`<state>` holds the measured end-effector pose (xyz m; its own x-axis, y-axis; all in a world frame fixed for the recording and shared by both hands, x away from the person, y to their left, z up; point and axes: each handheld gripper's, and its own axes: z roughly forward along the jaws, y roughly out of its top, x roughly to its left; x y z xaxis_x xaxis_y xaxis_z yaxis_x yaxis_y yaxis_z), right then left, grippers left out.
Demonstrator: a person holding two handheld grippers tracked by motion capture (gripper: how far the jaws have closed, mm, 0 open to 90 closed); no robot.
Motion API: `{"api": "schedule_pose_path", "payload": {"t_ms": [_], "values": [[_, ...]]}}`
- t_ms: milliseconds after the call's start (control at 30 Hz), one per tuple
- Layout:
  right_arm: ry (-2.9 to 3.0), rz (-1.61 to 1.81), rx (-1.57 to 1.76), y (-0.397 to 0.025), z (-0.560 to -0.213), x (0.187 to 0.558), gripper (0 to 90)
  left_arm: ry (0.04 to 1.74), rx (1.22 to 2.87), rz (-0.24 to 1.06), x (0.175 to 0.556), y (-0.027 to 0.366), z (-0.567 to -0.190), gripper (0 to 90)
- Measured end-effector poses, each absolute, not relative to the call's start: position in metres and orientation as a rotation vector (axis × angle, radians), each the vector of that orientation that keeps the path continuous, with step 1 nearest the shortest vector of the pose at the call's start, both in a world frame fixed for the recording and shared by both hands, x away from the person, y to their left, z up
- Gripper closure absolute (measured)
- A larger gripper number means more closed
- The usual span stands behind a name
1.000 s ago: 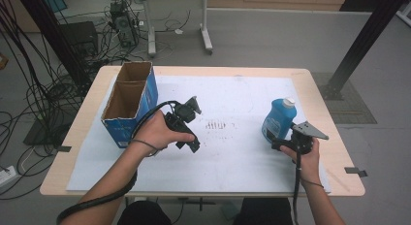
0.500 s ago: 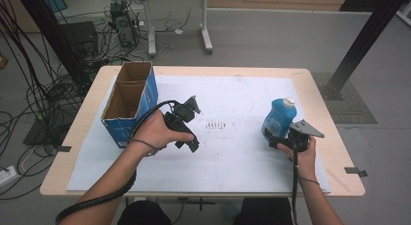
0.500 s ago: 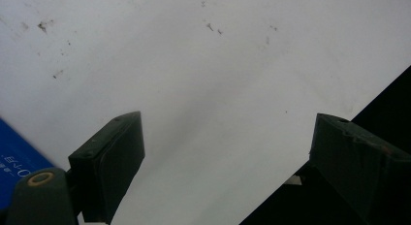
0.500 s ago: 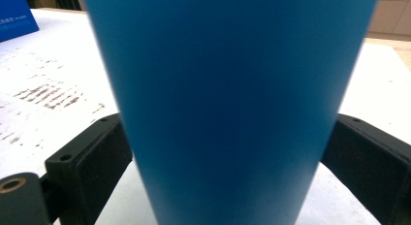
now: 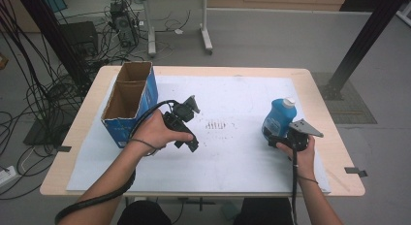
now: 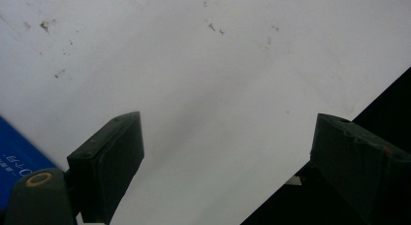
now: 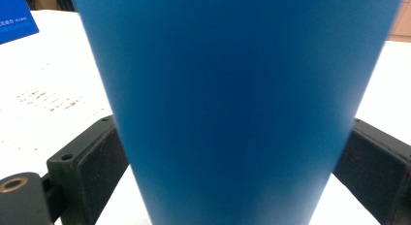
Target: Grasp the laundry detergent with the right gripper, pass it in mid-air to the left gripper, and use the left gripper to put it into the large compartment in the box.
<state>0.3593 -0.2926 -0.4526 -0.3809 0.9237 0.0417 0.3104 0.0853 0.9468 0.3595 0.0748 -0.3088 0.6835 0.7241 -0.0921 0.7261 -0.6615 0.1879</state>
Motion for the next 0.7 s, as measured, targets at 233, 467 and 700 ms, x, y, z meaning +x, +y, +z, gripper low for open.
{"api": "schedule_pose_path", "payload": {"t_ms": [233,467,700], "values": [[1.764,1.306,1.221,-0.2927,-0.4526,0.3591,5.2,1.171,2.689,-0.010,0.3597,0.0733,-0.3092,12.3],[1.763,1.310,1.220,-0.2930,-0.4520,0.3586,5.1,1.169,2.684,-0.013,0.3595,0.0719,-0.3094,12.3],[1.762,1.316,1.220,-0.2932,-0.4519,0.3584,5.1,1.168,2.686,-0.011,0.3598,0.0710,-0.3093,12.3]]}}
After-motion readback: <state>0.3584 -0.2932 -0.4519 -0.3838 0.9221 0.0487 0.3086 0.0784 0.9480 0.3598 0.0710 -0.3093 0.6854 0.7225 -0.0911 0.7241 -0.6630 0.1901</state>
